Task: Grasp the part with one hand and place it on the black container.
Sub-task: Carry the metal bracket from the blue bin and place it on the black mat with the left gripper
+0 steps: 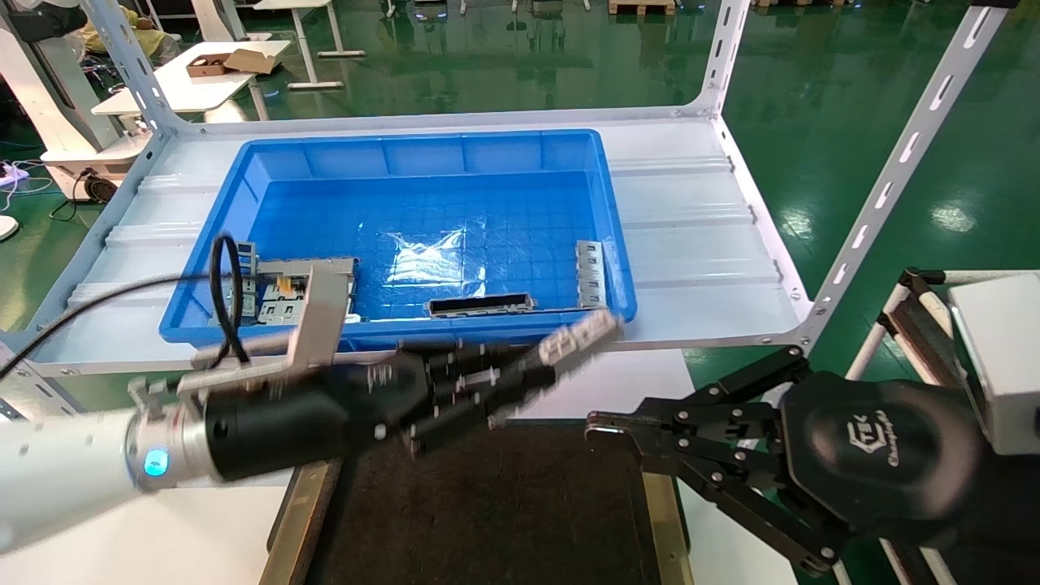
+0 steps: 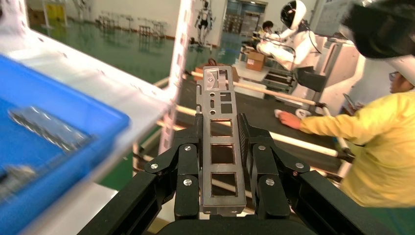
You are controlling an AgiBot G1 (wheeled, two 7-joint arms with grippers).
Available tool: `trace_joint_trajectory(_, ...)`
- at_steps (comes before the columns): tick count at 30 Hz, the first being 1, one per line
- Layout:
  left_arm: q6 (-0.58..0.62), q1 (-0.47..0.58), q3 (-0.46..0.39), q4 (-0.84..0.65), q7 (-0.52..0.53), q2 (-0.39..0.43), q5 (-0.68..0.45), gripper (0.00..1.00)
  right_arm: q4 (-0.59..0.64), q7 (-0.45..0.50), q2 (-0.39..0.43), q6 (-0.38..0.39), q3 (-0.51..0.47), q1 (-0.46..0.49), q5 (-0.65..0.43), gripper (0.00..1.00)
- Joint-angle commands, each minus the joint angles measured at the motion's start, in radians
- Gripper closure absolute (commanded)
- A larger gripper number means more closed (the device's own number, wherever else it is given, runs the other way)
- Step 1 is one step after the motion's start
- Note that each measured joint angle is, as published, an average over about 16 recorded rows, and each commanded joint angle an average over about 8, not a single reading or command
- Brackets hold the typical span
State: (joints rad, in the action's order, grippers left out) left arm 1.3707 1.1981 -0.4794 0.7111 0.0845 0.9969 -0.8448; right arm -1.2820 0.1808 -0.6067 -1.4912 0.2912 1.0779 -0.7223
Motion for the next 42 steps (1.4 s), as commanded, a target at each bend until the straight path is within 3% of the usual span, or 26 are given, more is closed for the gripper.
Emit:
trace_joint_trajectory(1,-0.004,-0.047,0.0,0.066,0.029,-0.021,0.008,1.0,0.0,0.0,0.0,0.0,0.0,0.0,0.0,1.0)
trace_joint_trajectory(14,-0.375,-0.388,0.005,0.382,0.154,-0.085,-0.017,1.0,0.0,0.0,0.0,0.0,0.001,0.0,0.001,1.0)
trace_joint_trajectory(23,-0.813,-0.559,-0.024,0.497,0.23,0.006,-0.113,1.0,0.0,-0.001,0.001,0.001,0.001,0.0,0.001,1.0)
trace_joint_trajectory(31,-1.208,-0.613,-0.107,0.497,0.29,0.144,-0.211,1.0,0.0,-0.001,0.001,0.001,0.002,0.0,0.001,1.0)
trace_joint_trajectory(42,-1.44,-0.541,-0.244,0.373,0.35,0.252,-0.175,1.0,0.0,-0.001,0.001,0.001,0.003,0.001,0.002,1.0)
